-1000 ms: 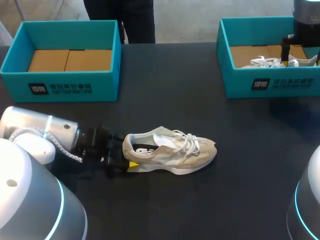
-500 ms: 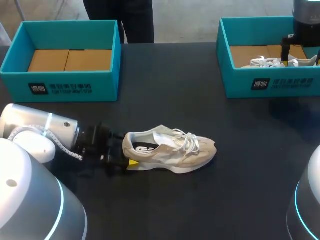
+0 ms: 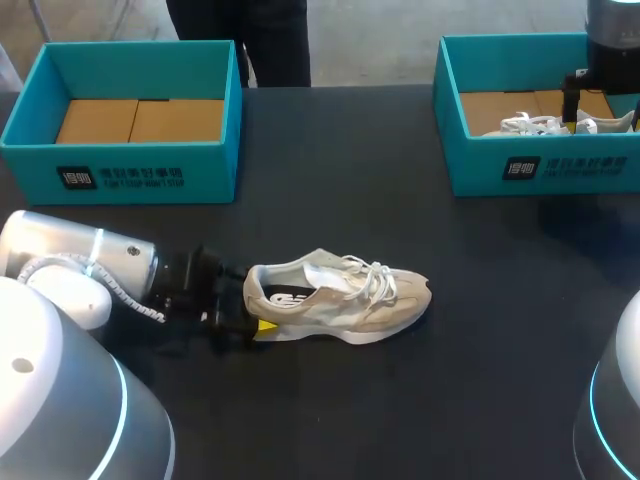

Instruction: Take the shoe out of the shoebox, open the shoe tongue, remove and reinsert the insole, then place the shoe into the shoebox

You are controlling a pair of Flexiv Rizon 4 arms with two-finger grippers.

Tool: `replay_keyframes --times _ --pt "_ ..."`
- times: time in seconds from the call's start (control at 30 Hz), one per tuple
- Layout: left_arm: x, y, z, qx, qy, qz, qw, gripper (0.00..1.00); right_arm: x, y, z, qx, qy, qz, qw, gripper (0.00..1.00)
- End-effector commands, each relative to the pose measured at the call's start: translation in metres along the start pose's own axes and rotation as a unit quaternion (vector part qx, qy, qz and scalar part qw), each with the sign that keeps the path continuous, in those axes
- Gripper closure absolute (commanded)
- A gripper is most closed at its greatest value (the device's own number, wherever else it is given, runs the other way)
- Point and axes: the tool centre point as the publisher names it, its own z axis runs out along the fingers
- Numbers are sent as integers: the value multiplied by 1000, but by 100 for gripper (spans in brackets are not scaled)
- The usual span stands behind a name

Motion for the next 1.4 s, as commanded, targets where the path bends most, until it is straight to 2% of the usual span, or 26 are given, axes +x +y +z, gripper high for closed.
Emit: replay_keyframes --times 0.03,0.57,0.77,0.9,1.0,1.2,1.4 --pt "1 3 1 -1 -1 0 1000 100 0 -1 0 -1 1 1 1000 0" --pt "1 3 1 -1 -1 0 1000 100 3 1 2 7 -3 4 1000 0" --pt "1 3 1 -1 -1 0 1000 100 7 -6 -7 6 36 -3 999 0" --pt "1 3 1 -1 -1 0 1000 100 19 -12 -16 14 28 -22 999 0" --pt "1 3 1 -1 -1 0 1000 100 29 -21 -19 19 50 -29 998 0" --pt "1 3 1 -1 -1 0 1000 100 52 -45 -24 24 67 2 997 0" --pt "1 3 1 -1 -1 0 1000 100 78 -66 -38 26 56 21 998 0"
